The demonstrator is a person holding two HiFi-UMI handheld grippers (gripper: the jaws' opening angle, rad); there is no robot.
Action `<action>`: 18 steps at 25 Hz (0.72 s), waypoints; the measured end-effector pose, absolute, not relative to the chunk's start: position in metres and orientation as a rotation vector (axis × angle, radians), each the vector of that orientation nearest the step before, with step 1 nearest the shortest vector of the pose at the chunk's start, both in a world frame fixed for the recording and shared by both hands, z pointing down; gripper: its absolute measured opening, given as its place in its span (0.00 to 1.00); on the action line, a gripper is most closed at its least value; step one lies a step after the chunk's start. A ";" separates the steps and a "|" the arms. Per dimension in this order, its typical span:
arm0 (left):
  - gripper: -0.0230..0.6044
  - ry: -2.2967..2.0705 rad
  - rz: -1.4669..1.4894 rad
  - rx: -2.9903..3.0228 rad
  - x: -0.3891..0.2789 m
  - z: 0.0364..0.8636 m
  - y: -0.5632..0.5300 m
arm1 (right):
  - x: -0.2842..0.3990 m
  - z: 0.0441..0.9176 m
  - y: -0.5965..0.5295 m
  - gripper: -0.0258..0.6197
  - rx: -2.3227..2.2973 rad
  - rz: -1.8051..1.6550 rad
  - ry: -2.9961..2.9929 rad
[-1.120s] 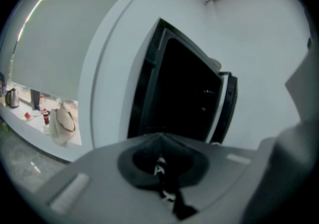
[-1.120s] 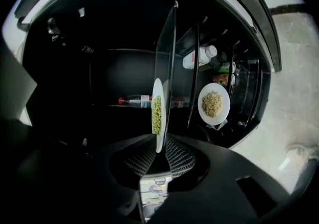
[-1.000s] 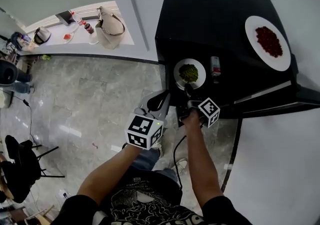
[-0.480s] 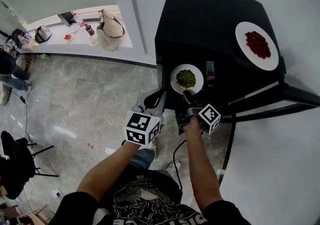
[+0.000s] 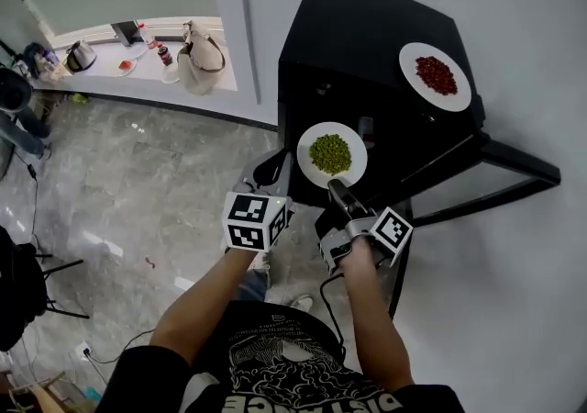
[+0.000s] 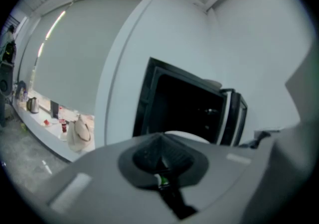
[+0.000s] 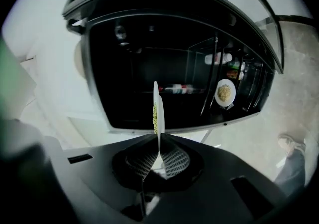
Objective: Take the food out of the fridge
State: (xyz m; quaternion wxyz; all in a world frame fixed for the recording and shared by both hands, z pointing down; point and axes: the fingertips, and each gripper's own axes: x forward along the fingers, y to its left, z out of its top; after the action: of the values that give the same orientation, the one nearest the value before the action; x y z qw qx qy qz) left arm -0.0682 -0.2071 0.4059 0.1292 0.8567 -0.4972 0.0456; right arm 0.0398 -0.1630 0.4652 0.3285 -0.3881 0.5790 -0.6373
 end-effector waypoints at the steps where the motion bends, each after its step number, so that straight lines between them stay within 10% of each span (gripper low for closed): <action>1: 0.04 -1.468 0.126 2.486 -0.072 0.401 -0.206 | 0.039 0.455 -0.157 0.06 -0.996 -1.673 1.529; 18: 0.04 -1.598 0.028 2.509 -0.107 0.329 -0.196 | 0.008 0.263 -0.155 0.06 -0.735 -1.556 1.800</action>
State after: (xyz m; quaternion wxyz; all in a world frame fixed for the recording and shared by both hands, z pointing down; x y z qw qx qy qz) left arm -0.1074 -0.1958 0.3293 0.0836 0.8405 -0.5353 0.0092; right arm 0.0084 -0.1548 0.2629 0.3203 -0.2795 0.6848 -0.5919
